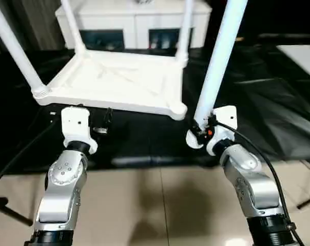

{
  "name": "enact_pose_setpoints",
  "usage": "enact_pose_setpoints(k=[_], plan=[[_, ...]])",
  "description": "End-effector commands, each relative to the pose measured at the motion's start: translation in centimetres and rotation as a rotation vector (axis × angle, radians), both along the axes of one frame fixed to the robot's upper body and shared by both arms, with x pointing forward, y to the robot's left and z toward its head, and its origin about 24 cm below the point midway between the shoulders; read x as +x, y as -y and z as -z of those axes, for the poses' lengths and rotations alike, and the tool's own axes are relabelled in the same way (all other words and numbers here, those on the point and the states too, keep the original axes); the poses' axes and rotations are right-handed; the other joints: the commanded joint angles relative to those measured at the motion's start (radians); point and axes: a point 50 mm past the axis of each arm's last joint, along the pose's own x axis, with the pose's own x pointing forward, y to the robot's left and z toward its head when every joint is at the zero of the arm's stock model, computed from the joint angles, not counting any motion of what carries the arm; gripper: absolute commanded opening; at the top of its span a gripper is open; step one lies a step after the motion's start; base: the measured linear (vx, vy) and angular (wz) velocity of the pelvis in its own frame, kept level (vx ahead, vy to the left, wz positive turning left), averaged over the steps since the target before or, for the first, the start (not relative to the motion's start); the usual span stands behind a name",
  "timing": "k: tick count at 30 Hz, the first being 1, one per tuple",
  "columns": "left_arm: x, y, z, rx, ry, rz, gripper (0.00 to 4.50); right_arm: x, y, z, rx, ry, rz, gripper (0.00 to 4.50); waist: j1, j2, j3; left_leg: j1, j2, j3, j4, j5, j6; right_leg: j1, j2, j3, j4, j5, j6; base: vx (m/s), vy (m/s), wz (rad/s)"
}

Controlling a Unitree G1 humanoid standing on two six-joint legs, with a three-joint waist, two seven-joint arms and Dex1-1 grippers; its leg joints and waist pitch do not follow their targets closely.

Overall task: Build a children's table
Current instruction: Move to table

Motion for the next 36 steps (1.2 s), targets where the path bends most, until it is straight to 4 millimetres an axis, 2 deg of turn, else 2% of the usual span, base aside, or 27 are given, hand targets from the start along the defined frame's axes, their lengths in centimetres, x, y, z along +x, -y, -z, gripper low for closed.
enact_pose_setpoints(k=[1,2,3,4,5,6,8,9,10,11,12,15,16,18,19,20,21,24,25,26,27,29,31,33,34,35,36], plan=[[-0.2,0.1,0.5,0.017,-0.017,0.021,4.23,0.3,0.2,-0.9,0.008,0.055,0.011,1.84,-0.041,0.017,-0.097,0.214,0.089,-0.131,-0.023,0.511,0.521,-0.141,0.05,-0.028,0.069,-0.012,-0.01,0.161,-0.12,-0.2],[-0.2,0.1,0.6,0.022,-0.019,0.026,4.23,0.3,0.3,-1.0,0.013,0.061,0.017,1.84,-0.043,0.005,-0.087,0.212,0.132,-0.177,-0.04,0.553,0.577,-0.181,0.007,0.002,0.103,-0.108,0.065,0.161,-0.12,-0.2],[-0.2,0.1,0.6,0.022,-0.019,0.026,4.23,0.3,0.3,-1.0,0.013,0.061,0.017,1.84,-0.02,-0.031,-0.08,0.125,0.02,-0.12,-0.001,0.452,0.425,-0.112,-0.023,0.047,0.039,0.004,0.044,0.068,-0.19,-0.5],[-0.2,0.2,0.6,0.017,-0.016,0.032,4.23,0.3,0.5,-1.3,0.017,0.074,0.032,1.84,0.009,-0.068,-0.07,0.011,-0.078,-0.056,0.035,0.287,0.33,0.017,-0.018,0.093,0.006,0.067,0.066,0.097,-0.109,-0.11],[-0.2,0.2,0.6,0.016,-0.017,0.033,4.23,0.4,0.6,-1.4,0.017,0.078,0.035,1.84,0.059,-0.084,-0.067,-0.145,-0.101,-0.017,0.172,-0.052,0.226,0.169,-0.123,0.233,-0.041,0.268,-0.049,0.097,-0.109,-0.11],[-0.2,0.3,0.6,0.015,-0.018,0.033,4.23,0.4,0.7,-1.4,0.016,0.08,0.037,1.84,0.076,-0.077,-0.056,-0.173,-0.065,-0.033,0.193,-0.028,0.101,0.159,-0.108,0.225,-0.021,0.625,-0.13,0.201,0.029,0.36],[-0.1,0.3,0.6,0.014,-0.02,0.034,4.23,0.5,0.7,-1.5,0.016,0.086,0.038,1.84,0.081,-0.056,-0.06,-0.186,-0.041,-0.031,0.127,0.128,0.036,0.162,-0.046,0.143,-0.008,0.798,-0.15,0.111,0.058,0.18],[-0.1,0.4,0.7,0.013,-0.022,0.037,4.23,0.5,0.8,-1.7,0.02,0.094,0.038,1.84,0.076,-0.008,-0.055,-0.156,-0.014,-0.035,0.027,0.268,0.085,0.128,0.015,0.069,-0.032,0.579,-0.081,-0.108,0.05,-0.08],[-0.1,0.4,0.7,0.013,-0.022,0.038,4.23,0.5,0.8,-1.7,0.02,0.095,0.038,1.84,0.068,0.034,-0.06,-0.101,0.014,-0.048,-0.021,0.289,0.113,0.107,0.04,0.026,-0.031,0.398,-0.043,-0.135,0.074,-0.21],[-0.1,0.4,0.7,0.014,-0.021,0.038,4.23,0.6,0.8,-1.8,0.022,0.096,0.039,1.84,0.006,0.093,-0.062,0.01,0.097,-0.152,-0.042,0.123,0.254,-0.011,0.1,-0.04,0.121,-0.01,-0.019,-0.135,0.074,-0.21],[-0.1,0.4,0.7,0.013,-0.021,0.038,4.23,0.6,0.8,-1.8,0.026,0.095,0.039,1.84,0.008,0.069,-0.083,0.052,0.135,-0.209,-0.041,0.081,0.438,-0.072,0.088,-0.019,0.186,-0.176,-0.01,0.072,0.039,-0.26],[-0.1,0.4,0.7,0.012,-0.019,0.037,4.23,0.6,0.8,-1.7,0.03,0.094,0.037,1.84,0.016,0.037,-0.055,0.018,0.115,-0.144,-0.072,-0.143,0.374,-0.114,0.067,0.013,0.196,-0.006,0.046,0.136,0.029,-0.01],[-0.1,0.4,0.7,0.012,-0.019,0.037,4.23,0.6,0.8,-1.7,0.03,0.094,0.037,1.84,0.016,0.024,-0.044,0.003,0.118,-0.129,-0.096,-0.207,0.361,-0.108,0.061,0.021,0.188,0.031,0.035,0.095,-0.005,-0.03],[-0.1,0.4,0.7,0.014,-0.019,0.037,4.23,0.6,0.8,-1.7,0.031,0.094,0.036,1.84,0.031,-0.014,-0.013,-0.03,0.078,-0.066,-0.13,-0.449,0.243,-0.076,0.032,0.054,0.069,0.061,-0.023,0.073,-0.045,0.01],[-0.1,0.4,0.6,0.016,-0.019,0.039,4.23,0.6,0.8,-1.7,0.029,0.094,0.033,1.84,0.058,-0.064,-0.013,-0.012,-0.022,0.019,0.031,-0.398,0.131,-0.069,-0.048,0.147,-0.102,-0.513,-0.002,0.056,-0.111,0.06],[-0.1,0.4,0.6,0.016,-0.019,0.039,4.23,0.6,0.8,-1.7,0.029,0.094,0.033,1.84,0.062,-0.074,-0.018,-0.075,-0.031,-0.001,0.173,-0.113,0.1,0.008,-0.127,0.209,-0.142,-0.876,-0.043,0.056,-0.111,0.06],[-0.1,0.4,0.7,0.02,-0.02,0.041,4.23,0.6,0.7,-1.7,0.025,0.096,0.021,1.84,0.077,-0.063,-0.024,-0.128,-0.036,-0.026,0.175,-0.034,0.057,0.054,-0.108,0.207,-0.109,-0.838,-0.046,0.123,-0.084,-0.06],[-0.1,0.3,0.7,0.026,-0.022,0.044,4.23,0.5,0.4,-1.6,0.014,0.094,-0.015,1.84,0.081,-0.044,-0.033,-0.114,-0.028,-0.032,0.117,0.014,0.056,0.073,-0.052,0.171,-0.109,-0.587,-0.221,0.133,-0.021,0.08],[-0.1,0.3,0.6,0.028,-0.023,0.045,4.23,0.4,0.3,-1.6,0.014,0.095,-0.029,1.84,0.077,-0.001,-0.03,-0.08,0.009,-0.023,0.01,0.046,0.061,0.065,0.001,0.106,-0.11,-0.452,-0.268,0.154,0.06,0.19],[0.0,0.3,0.6,0.029,-0.023,0.045,4.23,0.4,0.3,-1.6,0.011,0.095,-0.034,1.84,0.073,0.027,-0.039,-0.039,0.03,-0.02,-0.028,0.032,0.041,0.05,0.021,0.069,-0.104,-0.395,-0.253,0.154,0.06,0.19],[0.0,0.3,0.6,0.029,-0.023,0.046,4.23,0.4,0.3,-1.6,0.008,0.095,-0.036,1.84,0.026,0.053,-0.047,0.037,0.109,-0.112,-0.092,-0.101,0.106,-0.015,0.082,0.012,0.0,-0.239,-0.193,0.191,0.111,0.02],[0.0,0.3,0.6,0.029,-0.023,0.046,4.23,0.3,0.4,-1.6,0.001,0.096,-0.042,1.84,-0.001,0.054,-0.074,0.14,0.162,-0.183,-0.085,-0.189,0.251,-0.125,0.065,0.0,0.129,-0.097,-0.085,0.222,0.112,0.0],[0.1,0.4,0.6,0.029,-0.027,0.064,4.23,0.3,0.4,-1.7,-0.005,0.099,-0.059,1.84,0.0,0.039,-0.062,0.125,0.139,-0.155,-0.07,0.064,0.429,-0.187,0.039,0.007,0.164,0.001,0.036,0.203,0.063,-0.01],[0.1,1.1,0.6,-0.009,-0.019,0.148,4.23,0.4,0.7,-1.9,-0.002,0.104,-0.083,1.84,-0.002,-0.001,-0.064,0.107,0.081,-0.103,-0.051,0.175,0.409,-0.193,0.017,0.03,0.095,0.142,-0.005,0.182,0.024,-0.04],[0.0,1.6,0.8,-0.016,-0.04,0.228,4.23,0.5,1.0,-2.1,0.009,0.103,-0.087,1.84,0.002,-0.025,-0.06,0.073,0.033,-0.067,-0.03,0.174,0.369,-0.16,0.003,0.05,0.038,0.217,-0.042,0.176,-0.04,0.08],[-0.1,1.8,0.9,-0.019,-0.053,0.272,4.23,0.6,1.2,-2.3,0.016,0.103,-0.088,1.84,0.035,-0.086,-0.072,-0.03,-0.086,-0.004,0.056,0.063,0.264,-0.034,-0.047,0.143,-0.035,0.248,-0.1,0.176,-0.04,0.08],[-0.6,2.5,1.0,-0.004,-0.068,0.416,4.23,0.6,1.6,-2.5,0.037,0.099,-0.109,1.84,0.058,-0.076,-0.087,-0.07,-0.089,-0.01,0.122,0.008,0.209,0.034,-0.132,0.215,-0.032,0.335,-0.22,0.191,-0.031,0.16]])
